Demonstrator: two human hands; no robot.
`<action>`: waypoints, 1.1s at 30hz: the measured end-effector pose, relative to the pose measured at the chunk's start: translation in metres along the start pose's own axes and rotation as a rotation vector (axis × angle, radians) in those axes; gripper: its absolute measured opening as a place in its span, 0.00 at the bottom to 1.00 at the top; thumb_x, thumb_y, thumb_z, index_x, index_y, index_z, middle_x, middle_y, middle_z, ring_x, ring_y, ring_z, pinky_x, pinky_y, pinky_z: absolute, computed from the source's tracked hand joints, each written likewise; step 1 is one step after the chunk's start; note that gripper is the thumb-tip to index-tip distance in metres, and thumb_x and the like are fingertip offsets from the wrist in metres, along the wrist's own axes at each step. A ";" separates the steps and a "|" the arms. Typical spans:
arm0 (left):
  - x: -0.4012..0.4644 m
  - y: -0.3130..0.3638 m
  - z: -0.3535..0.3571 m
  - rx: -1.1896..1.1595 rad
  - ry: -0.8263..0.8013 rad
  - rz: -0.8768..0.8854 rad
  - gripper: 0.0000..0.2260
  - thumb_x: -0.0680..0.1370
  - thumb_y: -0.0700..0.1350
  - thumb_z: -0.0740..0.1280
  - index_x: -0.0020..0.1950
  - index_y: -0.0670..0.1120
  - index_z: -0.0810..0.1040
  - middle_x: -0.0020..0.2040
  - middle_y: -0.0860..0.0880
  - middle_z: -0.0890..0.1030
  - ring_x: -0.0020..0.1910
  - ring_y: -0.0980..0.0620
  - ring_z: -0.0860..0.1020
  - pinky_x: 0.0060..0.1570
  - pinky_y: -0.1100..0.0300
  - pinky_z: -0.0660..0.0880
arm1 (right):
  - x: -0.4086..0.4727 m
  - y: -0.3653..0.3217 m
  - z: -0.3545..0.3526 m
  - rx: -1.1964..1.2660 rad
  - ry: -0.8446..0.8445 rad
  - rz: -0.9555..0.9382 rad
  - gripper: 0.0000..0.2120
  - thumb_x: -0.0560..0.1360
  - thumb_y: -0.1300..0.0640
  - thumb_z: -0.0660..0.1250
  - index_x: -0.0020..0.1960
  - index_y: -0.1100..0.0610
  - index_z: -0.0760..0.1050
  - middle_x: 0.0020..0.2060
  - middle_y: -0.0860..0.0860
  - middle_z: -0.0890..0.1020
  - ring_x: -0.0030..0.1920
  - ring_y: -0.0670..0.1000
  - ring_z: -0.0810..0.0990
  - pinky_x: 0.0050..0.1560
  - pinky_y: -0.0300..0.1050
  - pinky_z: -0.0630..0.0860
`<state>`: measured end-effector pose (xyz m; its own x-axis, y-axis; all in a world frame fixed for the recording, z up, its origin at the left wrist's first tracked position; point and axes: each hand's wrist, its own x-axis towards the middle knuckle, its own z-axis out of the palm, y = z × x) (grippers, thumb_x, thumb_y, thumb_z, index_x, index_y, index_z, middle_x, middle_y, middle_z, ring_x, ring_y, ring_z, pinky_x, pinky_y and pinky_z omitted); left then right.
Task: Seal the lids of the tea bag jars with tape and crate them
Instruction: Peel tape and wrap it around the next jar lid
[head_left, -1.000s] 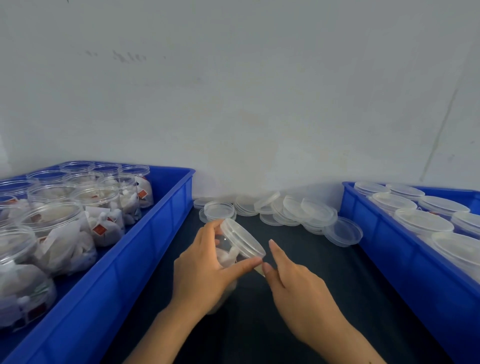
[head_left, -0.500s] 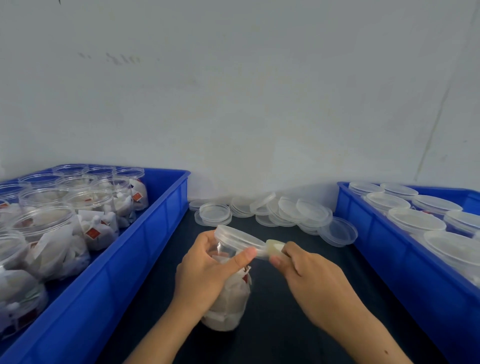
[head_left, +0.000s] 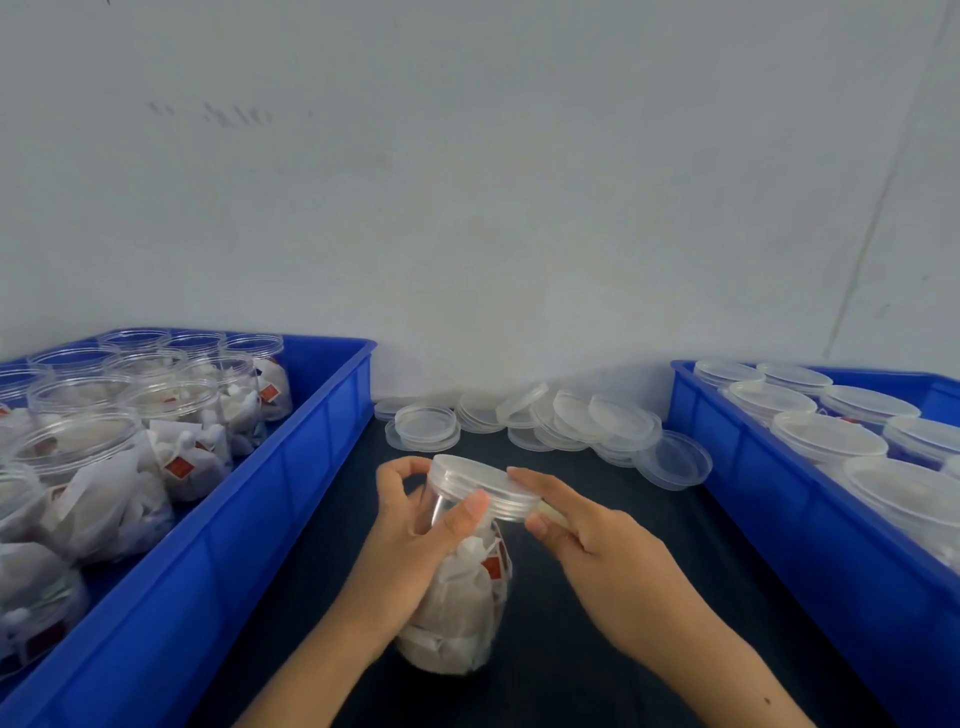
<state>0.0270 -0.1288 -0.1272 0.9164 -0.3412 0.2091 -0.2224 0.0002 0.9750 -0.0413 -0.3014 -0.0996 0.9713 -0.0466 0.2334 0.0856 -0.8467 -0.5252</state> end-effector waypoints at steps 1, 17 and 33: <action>-0.001 0.000 0.000 0.052 -0.001 0.025 0.26 0.65 0.65 0.67 0.58 0.59 0.62 0.51 0.55 0.84 0.48 0.58 0.83 0.45 0.64 0.76 | 0.000 0.000 0.000 0.031 -0.001 0.005 0.18 0.81 0.42 0.52 0.68 0.26 0.56 0.41 0.42 0.79 0.42 0.43 0.78 0.47 0.40 0.75; -0.004 0.000 0.000 0.284 0.247 0.159 0.30 0.56 0.75 0.71 0.53 0.66 0.69 0.50 0.77 0.74 0.48 0.77 0.74 0.42 0.69 0.70 | -0.008 -0.016 0.024 0.039 0.041 -0.097 0.24 0.82 0.44 0.49 0.74 0.30 0.44 0.29 0.34 0.74 0.32 0.37 0.73 0.34 0.35 0.65; 0.004 -0.005 -0.008 0.172 0.138 0.108 0.39 0.49 0.76 0.73 0.55 0.62 0.72 0.50 0.67 0.80 0.49 0.67 0.80 0.49 0.61 0.76 | 0.003 0.009 -0.004 -0.062 -0.046 0.052 0.15 0.79 0.36 0.50 0.64 0.37 0.63 0.42 0.43 0.77 0.44 0.44 0.76 0.46 0.41 0.71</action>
<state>0.0344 -0.1224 -0.1306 0.9186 -0.2161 0.3310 -0.3638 -0.1347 0.9217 -0.0387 -0.3116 -0.1006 0.9834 -0.0683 0.1679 0.0218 -0.8751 -0.4835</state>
